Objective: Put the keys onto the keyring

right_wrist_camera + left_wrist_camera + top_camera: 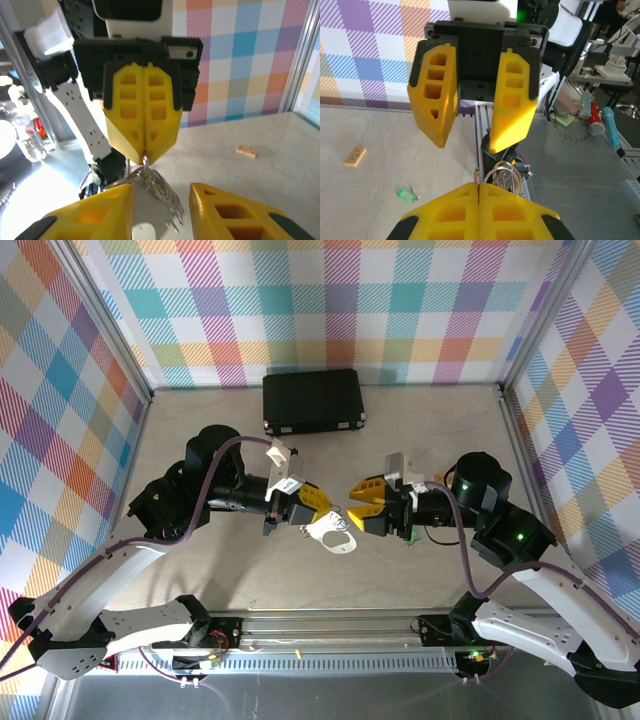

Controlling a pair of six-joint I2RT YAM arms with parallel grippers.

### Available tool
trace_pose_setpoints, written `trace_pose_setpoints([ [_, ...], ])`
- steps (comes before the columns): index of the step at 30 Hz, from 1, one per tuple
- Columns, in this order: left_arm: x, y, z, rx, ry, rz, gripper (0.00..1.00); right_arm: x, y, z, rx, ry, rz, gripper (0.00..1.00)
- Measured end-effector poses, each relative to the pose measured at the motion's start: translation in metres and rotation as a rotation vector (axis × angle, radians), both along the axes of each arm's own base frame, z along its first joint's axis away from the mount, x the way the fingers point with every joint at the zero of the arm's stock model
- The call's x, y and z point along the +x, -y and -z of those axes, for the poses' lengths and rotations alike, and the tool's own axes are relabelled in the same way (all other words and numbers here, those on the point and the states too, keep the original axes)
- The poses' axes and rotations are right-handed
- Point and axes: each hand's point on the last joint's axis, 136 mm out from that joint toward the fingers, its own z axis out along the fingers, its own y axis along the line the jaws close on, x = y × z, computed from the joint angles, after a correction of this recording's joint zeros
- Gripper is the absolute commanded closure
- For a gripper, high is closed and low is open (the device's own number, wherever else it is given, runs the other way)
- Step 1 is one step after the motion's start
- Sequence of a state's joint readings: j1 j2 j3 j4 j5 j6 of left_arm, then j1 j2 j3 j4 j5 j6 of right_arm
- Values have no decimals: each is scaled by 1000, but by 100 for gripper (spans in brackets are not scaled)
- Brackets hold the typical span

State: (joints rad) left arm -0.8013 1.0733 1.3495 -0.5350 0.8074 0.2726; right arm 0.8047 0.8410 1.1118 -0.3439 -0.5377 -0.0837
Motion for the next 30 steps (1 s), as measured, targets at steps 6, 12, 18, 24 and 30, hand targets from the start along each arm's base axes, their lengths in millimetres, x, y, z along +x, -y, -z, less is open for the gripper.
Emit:
trace_pose_setpoints([
  [6,-5,-4,9,43,-10,17,100,4,-4,21,-81,-17,-9,73],
  [12,-5,-3,16,64,-18,23,100,1,-8,24,-86,-30,-43,65],
  [18,-5,-3,16,64,-15,24,100,-5,-10,19,-62,-28,-87,60],
  [24,-5,-3,16,63,-14,24,100,-7,-13,19,-58,-36,-114,59],
  [30,-5,-3,16,63,-14,24,100,-7,-18,18,-48,-45,-128,65],
])
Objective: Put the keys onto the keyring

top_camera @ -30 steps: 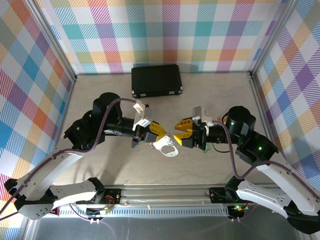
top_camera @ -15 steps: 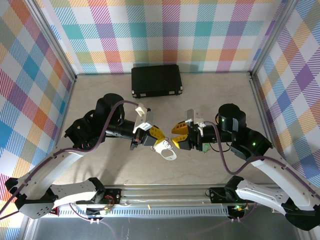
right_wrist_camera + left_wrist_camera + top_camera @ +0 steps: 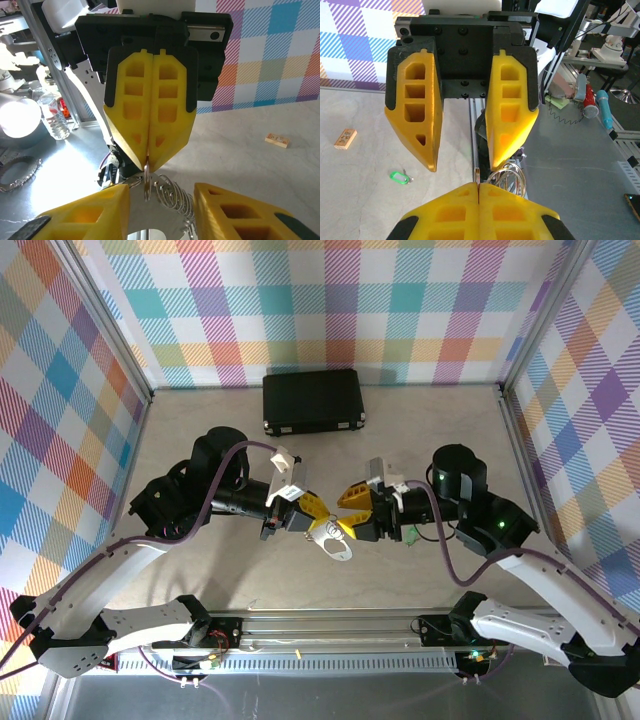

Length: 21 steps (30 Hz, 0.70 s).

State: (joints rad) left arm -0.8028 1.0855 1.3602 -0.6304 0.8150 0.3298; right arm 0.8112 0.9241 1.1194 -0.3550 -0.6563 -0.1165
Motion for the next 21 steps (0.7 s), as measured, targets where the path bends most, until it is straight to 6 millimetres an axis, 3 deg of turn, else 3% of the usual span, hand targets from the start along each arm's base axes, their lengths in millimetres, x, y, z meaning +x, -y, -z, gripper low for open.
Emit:
trace_pose_setpoints([
  [8,0,0,0,0,1,0,100,3,-7,4,-8,-11,-9,71],
  [18,2,0,2,4,1,-8,100,-2,-9,5,-9,-13,-30,98],
  [21,3,0,2,1,3,-20,96,-1,-9,5,-10,-8,-22,100],
])
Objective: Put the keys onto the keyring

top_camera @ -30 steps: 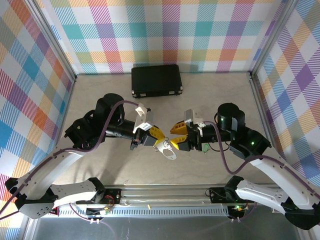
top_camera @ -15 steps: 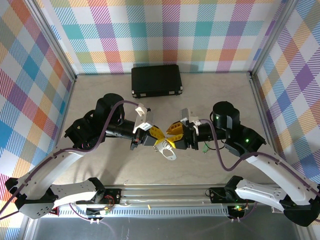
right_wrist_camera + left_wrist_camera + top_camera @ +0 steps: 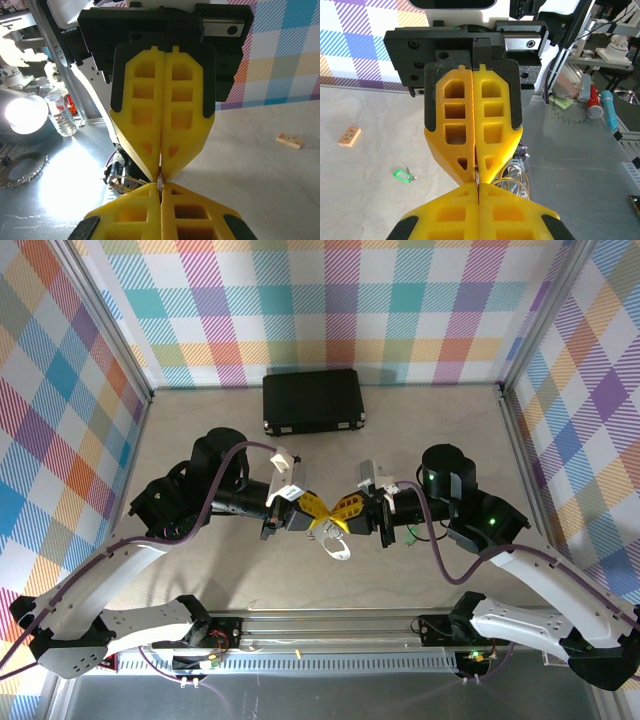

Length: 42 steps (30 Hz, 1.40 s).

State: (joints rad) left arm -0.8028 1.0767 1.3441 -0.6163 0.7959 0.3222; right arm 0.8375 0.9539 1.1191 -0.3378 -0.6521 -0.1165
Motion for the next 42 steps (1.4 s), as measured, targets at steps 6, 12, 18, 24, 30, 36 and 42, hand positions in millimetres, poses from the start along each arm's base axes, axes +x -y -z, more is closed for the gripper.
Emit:
trace_pose_setpoints([
  [6,-1,-6,4,-54,-3,-49,79,4,0,4,15,-4,34,100],
  [12,-3,-12,2,-167,-17,-93,79,3,2,-3,93,-20,47,100],
  [18,0,-10,-11,-254,-24,-108,79,3,0,-15,177,-41,45,100],
  [24,1,-9,-31,-332,-3,-103,83,4,-1,-19,231,-72,39,100],
  [30,2,-8,-37,-362,4,-99,84,2,-1,-28,284,-89,26,100],
  [36,1,-8,-38,-368,6,-97,84,0,0,-40,340,-87,15,100],
  [42,1,-8,-39,-370,8,-96,85,0,1,-42,367,-99,9,100],
])
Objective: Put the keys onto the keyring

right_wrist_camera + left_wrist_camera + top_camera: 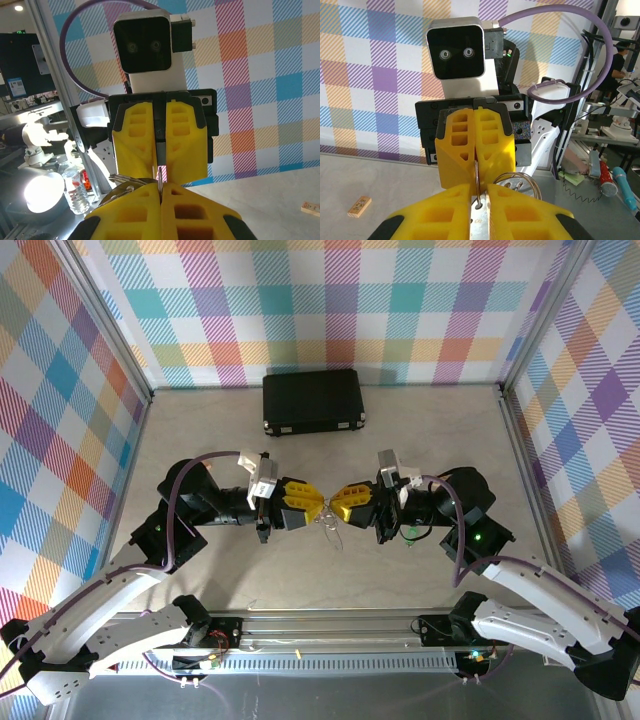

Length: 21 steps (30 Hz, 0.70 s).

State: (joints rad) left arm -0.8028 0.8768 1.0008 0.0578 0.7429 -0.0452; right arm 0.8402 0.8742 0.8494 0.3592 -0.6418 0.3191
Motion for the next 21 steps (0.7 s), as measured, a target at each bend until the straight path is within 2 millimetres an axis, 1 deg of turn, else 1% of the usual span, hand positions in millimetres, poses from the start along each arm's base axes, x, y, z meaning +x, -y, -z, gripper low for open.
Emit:
trace_pose_setpoints([
  [11,2,3,-1,-7,4,9,86,-1,1,-4,32,-9,-12,100],
  [17,2,8,4,5,-5,31,91,0,1,-1,30,-14,-10,100],
  [21,3,9,5,9,-8,36,98,1,1,0,28,-15,-5,100],
])
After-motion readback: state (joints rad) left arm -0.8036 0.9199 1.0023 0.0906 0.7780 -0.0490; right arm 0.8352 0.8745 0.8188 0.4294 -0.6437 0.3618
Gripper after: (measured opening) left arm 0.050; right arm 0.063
